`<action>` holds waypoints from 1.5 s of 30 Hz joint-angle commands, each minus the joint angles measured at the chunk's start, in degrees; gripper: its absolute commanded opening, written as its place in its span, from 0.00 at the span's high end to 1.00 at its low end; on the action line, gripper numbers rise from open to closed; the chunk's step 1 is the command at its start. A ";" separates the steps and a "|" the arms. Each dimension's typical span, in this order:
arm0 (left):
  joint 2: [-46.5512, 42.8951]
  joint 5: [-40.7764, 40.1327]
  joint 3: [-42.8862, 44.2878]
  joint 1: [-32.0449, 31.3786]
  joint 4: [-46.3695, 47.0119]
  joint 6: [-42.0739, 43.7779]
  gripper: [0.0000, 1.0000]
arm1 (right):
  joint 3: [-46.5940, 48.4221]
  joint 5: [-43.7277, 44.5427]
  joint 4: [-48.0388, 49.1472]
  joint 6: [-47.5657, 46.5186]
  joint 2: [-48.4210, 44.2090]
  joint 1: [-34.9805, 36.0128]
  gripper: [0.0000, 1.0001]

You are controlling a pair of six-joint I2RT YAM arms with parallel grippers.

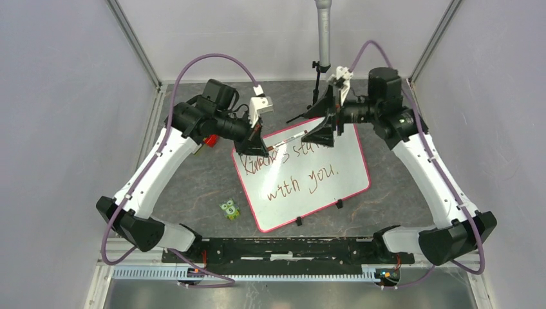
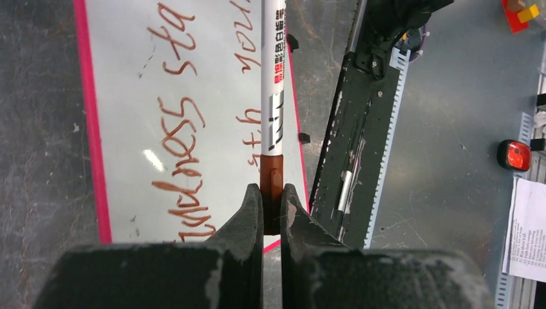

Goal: Write a sentence on the whiteboard
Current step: Put down the whiteboard marker at the center of the board.

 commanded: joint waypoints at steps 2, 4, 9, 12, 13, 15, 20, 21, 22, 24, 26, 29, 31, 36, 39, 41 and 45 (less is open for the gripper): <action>-4.42 2.81 -1.85 5.04 0.74 1.34 0.98 | 8.84 -0.46 -1.34 -0.61 1.30 -6.84 0.02; -5.47 2.81 -2.99 8.33 0.99 1.61 0.98 | 9.23 -0.71 -0.52 -0.17 1.14 -9.26 0.02; -8.01 5.05 -6.78 23.54 0.34 3.64 0.98 | 7.41 -1.24 -3.28 -3.36 0.55 -14.87 0.02; -8.72 5.81 -9.46 34.71 -2.55 8.63 0.98 | 5.15 -0.79 -6.73 -7.54 -0.43 -18.40 0.02; -8.87 5.80 -10.57 37.58 -4.06 11.18 0.98 | 4.27 -0.91 -7.75 -8.72 -0.71 -19.80 0.02; -8.72 5.72 -12.79 43.18 -6.66 15.81 0.98 | 3.18 -1.27 -10.12 -11.40 -1.02 -21.54 0.02; -6.94 1.48 -20.21 53.02 -9.77 27.19 0.98 | 0.79 -0.16 -16.16 -18.39 -0.80 -26.03 0.02; -6.98 -1.15 -22.79 53.46 -8.48 29.04 0.98 | 0.32 0.00 -17.16 -19.49 -0.79 -26.74 0.02; -7.23 -4.00 -25.31 53.72 -6.62 29.76 0.98 | -0.26 -0.01 -17.77 -20.40 -0.81 -27.42 0.02; -7.94 -7.99 -30.68 53.68 -2.68 31.70 0.98 | -1.86 0.01 -18.14 -20.98 -1.01 -28.92 0.02; -7.72 -10.06 -34.60 53.69 0.37 31.56 0.97 | -3.22 0.36 -18.14 -21.46 -1.26 -30.09 0.02; -5.71 -11.11 -37.72 53.60 3.91 30.06 0.95 | -4.56 0.77 -18.77 -22.66 -1.48 -31.04 0.02; -3.88 -12.13 -39.26 53.34 6.61 28.76 0.94 | -5.28 1.36 -18.89 -23.47 -1.77 -31.27 0.02; -0.62 -16.67 -44.83 51.39 15.49 26.38 0.90 | -8.82 2.51 -16.47 -22.92 -3.13 -31.84 0.02; 1.36 -19.27 -46.45 50.73 18.23 26.26 0.89 | -9.07 2.91 -16.77 -23.40 -2.97 -32.10 0.02; 2.17 -20.45 -47.26 50.61 19.59 26.48 0.88 | -9.23 2.96 -16.99 -23.74 -2.82 -32.19 0.02; 3.29 -20.60 -48.01 50.27 20.10 26.78 0.81 | -10.25 3.52 -16.60 -23.90 -2.83 -32.28 0.02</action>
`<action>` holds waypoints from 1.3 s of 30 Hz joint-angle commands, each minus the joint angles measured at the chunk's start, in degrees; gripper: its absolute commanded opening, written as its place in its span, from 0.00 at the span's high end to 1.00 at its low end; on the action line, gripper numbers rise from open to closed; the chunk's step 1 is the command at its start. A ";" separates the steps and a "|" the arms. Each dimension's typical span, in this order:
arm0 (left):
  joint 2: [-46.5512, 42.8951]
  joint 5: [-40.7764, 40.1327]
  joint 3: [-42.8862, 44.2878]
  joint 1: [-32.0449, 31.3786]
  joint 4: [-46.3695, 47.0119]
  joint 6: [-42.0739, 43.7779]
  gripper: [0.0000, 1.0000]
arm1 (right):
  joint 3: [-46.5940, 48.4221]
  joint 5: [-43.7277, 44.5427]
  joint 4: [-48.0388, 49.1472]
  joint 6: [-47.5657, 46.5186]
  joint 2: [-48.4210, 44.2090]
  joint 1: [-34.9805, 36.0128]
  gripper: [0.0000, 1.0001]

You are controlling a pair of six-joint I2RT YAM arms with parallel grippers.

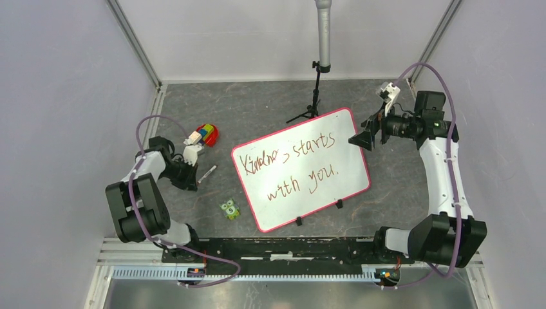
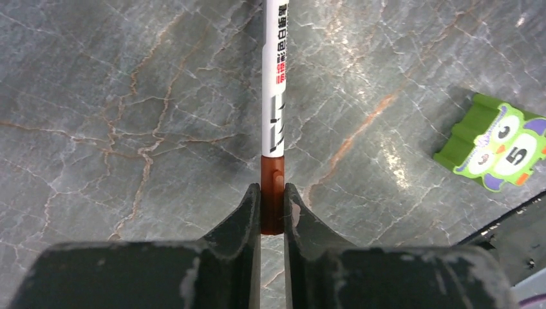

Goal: Write a sentence on the whiteboard
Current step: Put down the whiteboard marker at the center of the board, then reset both arms

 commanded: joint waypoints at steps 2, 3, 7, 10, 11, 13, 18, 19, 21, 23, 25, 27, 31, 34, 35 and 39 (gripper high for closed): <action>0.70 -3.16 -0.99 -0.84 4.30 0.14 0.75 | -1.16 0.57 1.63 -1.15 -1.08 -0.28 0.02; 0.51 -3.70 -1.27 -1.13 4.53 0.20 0.73 | -1.24 0.65 1.57 -1.25 -1.11 -0.31 0.02; -1.09 -4.47 -2.03 -1.52 4.42 0.81 0.65 | -1.18 1.43 1.05 -2.14 -1.06 -0.31 0.02; -2.19 -4.47 -2.00 -1.53 3.19 1.29 0.61 | -1.11 2.10 0.01 -3.11 -0.73 -0.38 0.02; -2.48 -4.47 -1.82 -1.52 2.56 1.31 0.60 | -0.83 2.32 -0.62 -3.60 -0.46 -0.44 0.02; -3.34 -4.40 -0.73 -1.51 0.80 1.34 0.55 | 0.01 2.76 -2.01 -5.01 0.03 -0.56 0.02; -7.36 -1.89 4.72 -1.59 -4.38 0.98 0.37 | 3.61 4.27 -4.26 -6.85 1.61 -1.48 0.02; -8.21 -1.17 6.45 -1.56 -5.31 0.14 0.23 | 4.55 4.64 -4.38 -6.99 1.99 -1.66 0.02; -8.69 0.74 11.49 -1.63 -7.90 -2.33 0.00 | 6.81 5.41 -4.65 -7.06 3.18 -2.26 0.02; -7.76 2.90 18.83 -1.60 -11.27 -5.35 0.00 | 9.41 6.08 -4.98 -7.22 4.37 -3.06 0.02; -5.52 4.74 25.89 -1.53 -14.50 -8.31 0.00 | 12.67 6.82 -5.60 -7.70 5.89 -4.04 0.02; -3.37 5.68 32.46 -1.47 -15.93 -12.85 0.00 | 16.51 7.42 -6.71 -8.39 7.52 -5.37 0.02; -0.62 7.17 43.51 -1.26 -15.14 -21.84 0.00 | 24.19 8.25 -9.05 -10.44 10.87 -8.77 0.02; -0.43 6.86 47.39 -1.26 -10.47 -29.56 0.00 | 28.11 8.49 -8.86 -10.78 13.01 -11.83 0.02; -0.59 6.32 47.55 -1.27 -8.41 -31.35 0.00 | 28.72 8.63 -8.44 -10.74 13.72 -12.67 0.02; -1.44 3.02 44.49 -1.26 -3.03 -36.83 0.00 | 29.02 10.08 -6.92 -10.56 16.46 -16.29 0.02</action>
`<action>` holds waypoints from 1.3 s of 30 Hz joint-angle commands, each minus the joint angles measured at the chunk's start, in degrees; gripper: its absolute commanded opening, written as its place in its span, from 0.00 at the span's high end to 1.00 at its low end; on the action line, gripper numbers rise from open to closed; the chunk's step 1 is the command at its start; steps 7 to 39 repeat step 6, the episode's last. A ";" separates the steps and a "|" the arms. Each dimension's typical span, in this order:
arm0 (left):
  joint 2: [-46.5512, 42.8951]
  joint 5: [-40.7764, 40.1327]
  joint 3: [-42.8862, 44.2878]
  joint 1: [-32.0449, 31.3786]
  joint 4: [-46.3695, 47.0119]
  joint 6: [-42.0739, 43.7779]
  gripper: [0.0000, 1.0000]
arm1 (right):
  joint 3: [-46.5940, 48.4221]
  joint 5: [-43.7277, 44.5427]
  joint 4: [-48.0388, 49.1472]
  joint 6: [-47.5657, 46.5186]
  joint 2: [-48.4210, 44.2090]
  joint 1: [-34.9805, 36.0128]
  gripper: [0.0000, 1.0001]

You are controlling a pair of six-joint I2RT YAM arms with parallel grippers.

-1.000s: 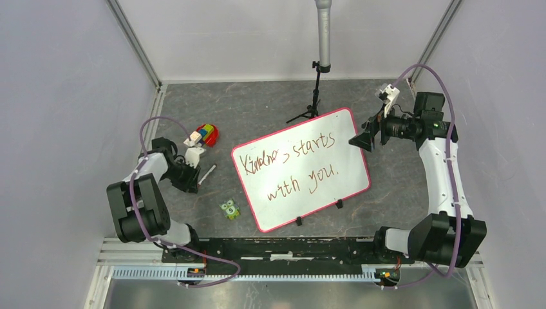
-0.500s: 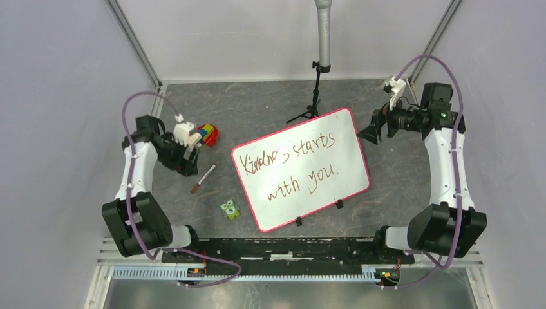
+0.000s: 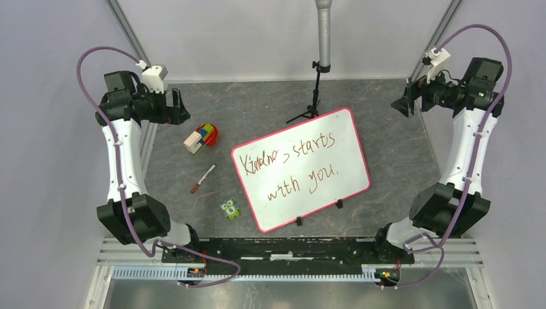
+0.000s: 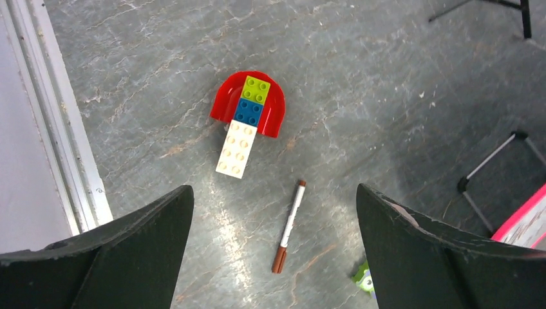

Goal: Write a sentence on the whiteboard
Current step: Reset both arms

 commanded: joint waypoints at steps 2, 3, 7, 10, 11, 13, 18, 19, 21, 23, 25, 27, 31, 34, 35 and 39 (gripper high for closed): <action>-0.93 -3.57 -3.17 0.19 6.96 -11.12 0.00 | 1.62 1.18 0.60 -0.92 3.98 -4.17 0.02; -1.21 -4.27 -4.27 0.18 7.37 -11.31 0.00 | 1.46 0.86 0.48 -1.00 4.57 -4.75 0.02; -2.67 -5.71 -6.40 0.19 7.91 -11.73 0.00 | 0.89 0.81 0.15 -1.52 5.15 -5.49 0.02; -2.67 -5.71 -6.40 0.19 7.91 -11.73 0.00 | 0.89 0.81 0.15 -1.52 5.15 -5.49 0.02; -2.67 -5.71 -6.40 0.19 7.91 -11.73 0.00 | 0.89 0.81 0.15 -1.52 5.15 -5.49 0.02; -2.67 -5.71 -6.40 0.19 7.91 -11.73 0.00 | 0.89 0.81 0.15 -1.52 5.15 -5.49 0.02; -2.67 -5.71 -6.40 0.19 7.91 -11.73 0.00 | 0.89 0.81 0.15 -1.52 5.15 -5.49 0.02; -2.67 -5.71 -6.40 0.19 7.91 -11.73 0.00 | 0.89 0.81 0.15 -1.52 5.15 -5.49 0.02; -2.67 -5.71 -6.40 0.19 7.91 -11.73 0.00 | 0.89 0.81 0.15 -1.52 5.15 -5.49 0.02; -2.67 -5.71 -6.40 0.19 7.91 -11.73 0.00 | 0.89 0.81 0.15 -1.52 5.15 -5.49 0.02; -2.67 -5.71 -6.40 0.19 7.91 -11.73 0.00 | 0.89 0.81 0.15 -1.52 5.15 -5.49 0.02; -2.67 -5.71 -6.40 0.19 7.91 -11.73 0.00 | 0.89 0.81 0.15 -1.52 5.15 -5.49 0.02; -2.67 -5.71 -6.40 0.19 7.91 -11.73 0.00 | 0.89 0.81 0.15 -1.52 5.15 -5.49 0.02; -2.67 -5.71 -6.40 0.19 7.91 -11.73 0.00 | 0.89 0.81 0.15 -1.52 5.15 -5.49 0.02; -2.67 -5.71 -6.40 0.19 7.91 -11.73 0.00 | 0.89 0.81 0.15 -1.52 5.15 -5.49 0.02; -2.67 -5.71 -6.40 0.19 7.91 -11.73 0.00 | 0.89 0.81 0.15 -1.52 5.15 -5.49 0.02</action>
